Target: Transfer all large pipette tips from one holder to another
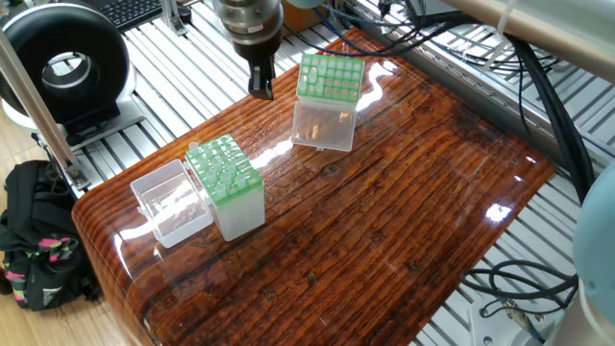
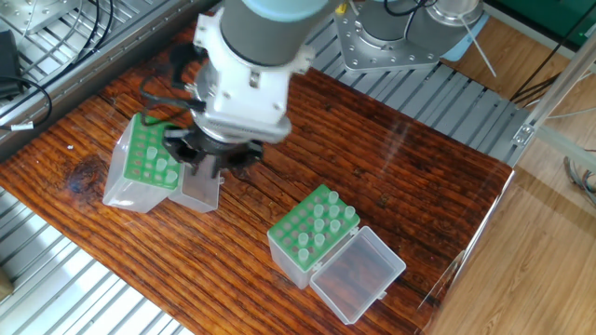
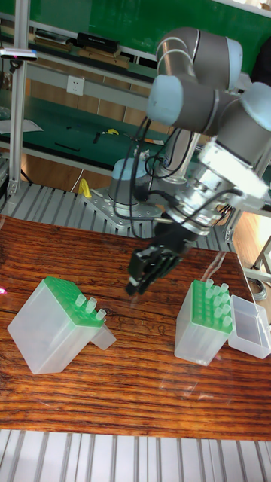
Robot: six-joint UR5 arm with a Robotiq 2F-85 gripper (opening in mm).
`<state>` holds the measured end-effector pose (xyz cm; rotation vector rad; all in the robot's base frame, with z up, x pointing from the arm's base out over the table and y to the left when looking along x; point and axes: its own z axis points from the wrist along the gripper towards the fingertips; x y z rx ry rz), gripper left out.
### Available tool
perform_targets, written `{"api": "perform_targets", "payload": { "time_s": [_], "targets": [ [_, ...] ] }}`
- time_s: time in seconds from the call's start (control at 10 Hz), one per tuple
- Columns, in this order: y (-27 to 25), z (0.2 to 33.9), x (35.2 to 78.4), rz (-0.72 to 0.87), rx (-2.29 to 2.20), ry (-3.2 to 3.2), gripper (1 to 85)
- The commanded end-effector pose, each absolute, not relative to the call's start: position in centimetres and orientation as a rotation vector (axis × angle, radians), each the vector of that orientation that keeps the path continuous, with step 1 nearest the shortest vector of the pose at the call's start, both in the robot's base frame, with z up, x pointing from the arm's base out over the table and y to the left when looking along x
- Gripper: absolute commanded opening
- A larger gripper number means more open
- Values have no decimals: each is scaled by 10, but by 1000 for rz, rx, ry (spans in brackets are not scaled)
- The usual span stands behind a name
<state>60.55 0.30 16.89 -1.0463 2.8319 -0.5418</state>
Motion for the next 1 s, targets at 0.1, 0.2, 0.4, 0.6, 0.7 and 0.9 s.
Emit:
{"api": "perform_targets", "payload": {
  "time_s": [0.1, 0.2, 0.4, 0.6, 0.7, 0.9],
  "targets": [
    [-16, 163, 614, -512, -1093, 2782, 320],
    [-22, 164, 622, -547, -1132, 2746, 340],
    [-31, 161, 632, -617, -1166, 2716, 357],
    [-19, 153, 639, -553, -1182, 2699, 357],
    [-12, 162, 637, -548, -1191, 2704, 367],
    [13, 185, 634, -536, -1175, 2737, 373]
  ]
}}
